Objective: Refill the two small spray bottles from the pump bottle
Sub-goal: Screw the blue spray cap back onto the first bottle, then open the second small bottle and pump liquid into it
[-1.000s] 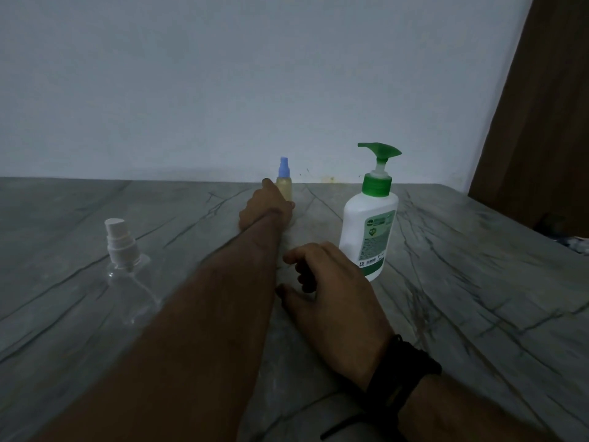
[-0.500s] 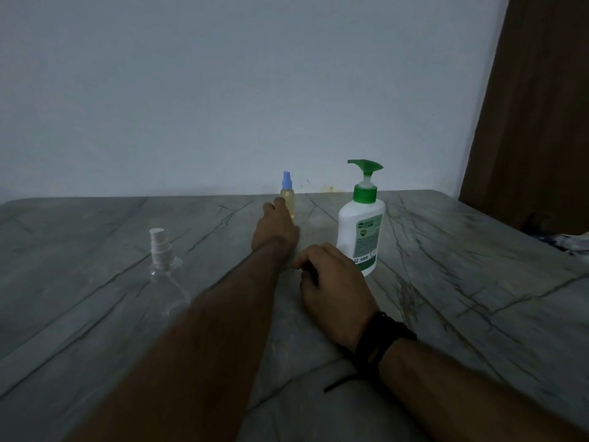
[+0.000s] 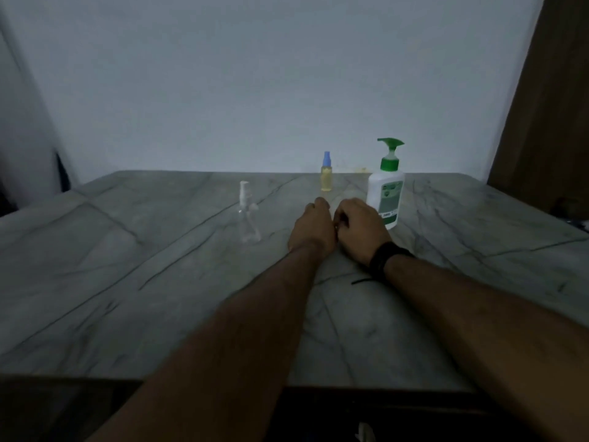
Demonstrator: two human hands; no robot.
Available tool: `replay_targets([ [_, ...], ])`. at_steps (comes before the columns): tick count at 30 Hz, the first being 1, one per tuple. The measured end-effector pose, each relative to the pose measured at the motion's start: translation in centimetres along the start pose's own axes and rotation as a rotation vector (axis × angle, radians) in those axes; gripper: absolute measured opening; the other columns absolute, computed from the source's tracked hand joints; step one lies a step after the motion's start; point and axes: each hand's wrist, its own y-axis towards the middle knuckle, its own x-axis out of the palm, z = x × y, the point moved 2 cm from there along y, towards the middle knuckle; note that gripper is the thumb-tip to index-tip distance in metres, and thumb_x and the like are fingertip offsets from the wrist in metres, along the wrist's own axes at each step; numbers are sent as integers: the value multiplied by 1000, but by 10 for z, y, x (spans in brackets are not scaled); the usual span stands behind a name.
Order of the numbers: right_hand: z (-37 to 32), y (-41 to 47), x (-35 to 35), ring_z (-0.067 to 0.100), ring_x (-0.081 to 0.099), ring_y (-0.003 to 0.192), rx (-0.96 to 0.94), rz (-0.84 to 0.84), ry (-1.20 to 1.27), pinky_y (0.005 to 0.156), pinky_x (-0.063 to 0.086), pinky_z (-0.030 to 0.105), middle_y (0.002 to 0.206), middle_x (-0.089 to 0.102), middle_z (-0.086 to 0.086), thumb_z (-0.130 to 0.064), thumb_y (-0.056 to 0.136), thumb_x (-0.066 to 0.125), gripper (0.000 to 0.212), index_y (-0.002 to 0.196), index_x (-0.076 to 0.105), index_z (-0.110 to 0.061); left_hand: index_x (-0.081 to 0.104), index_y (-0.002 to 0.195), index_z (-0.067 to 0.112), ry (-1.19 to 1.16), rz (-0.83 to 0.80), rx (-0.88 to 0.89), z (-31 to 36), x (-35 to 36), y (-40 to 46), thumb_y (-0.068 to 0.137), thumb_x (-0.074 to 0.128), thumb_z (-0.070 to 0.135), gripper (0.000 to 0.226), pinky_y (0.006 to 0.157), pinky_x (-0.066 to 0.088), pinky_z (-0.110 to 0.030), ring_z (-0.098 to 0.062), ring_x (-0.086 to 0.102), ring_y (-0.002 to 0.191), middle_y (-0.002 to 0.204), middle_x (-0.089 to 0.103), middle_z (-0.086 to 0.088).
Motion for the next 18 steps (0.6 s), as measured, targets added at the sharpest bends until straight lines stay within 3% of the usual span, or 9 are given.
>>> replay_targets([
  [6, -4, -1, 0, 35, 57, 91, -2, -52, -96, 78, 43, 37, 98, 60, 18, -13, 92, 54, 12, 90, 61, -5, 42, 127, 14, 4, 11, 14, -2, -20, -51, 95, 49, 19, 33, 94, 45, -42, -32, 52, 115, 130, 49, -11],
  [10, -9, -5, -2, 34, 57, 90, 12, -71, -104, 78, 44, 37, 97, 59, 17, -15, 93, 53, 12, 91, 60, -6, 42, 126, 14, 37, 86, -26, -11, -32, -71, 93, 54, 29, 37, 93, 46, -45, -31, 52, 114, 130, 46, -9],
  [14, -11, -9, -4, 32, 57, 90, -1, -100, -96, 77, 43, 33, 98, 58, 13, -15, 91, 56, 7, 92, 59, -9, 34, 135, 13, 31, 243, -177, -36, -57, -75, 87, 61, 41, 62, 92, 49, -50, -33, 49, 118, 141, 32, -10],
  [18, -10, -9, -3, 27, 56, 90, -5, -122, -71, 78, 43, 32, 99, 57, 8, -17, 90, 57, 7, 96, 56, -13, 26, 142, 8, -63, 341, -263, -71, -90, -67, 85, 69, 39, 78, 95, 48, -48, -38, 49, 120, 142, 27, -14],
])
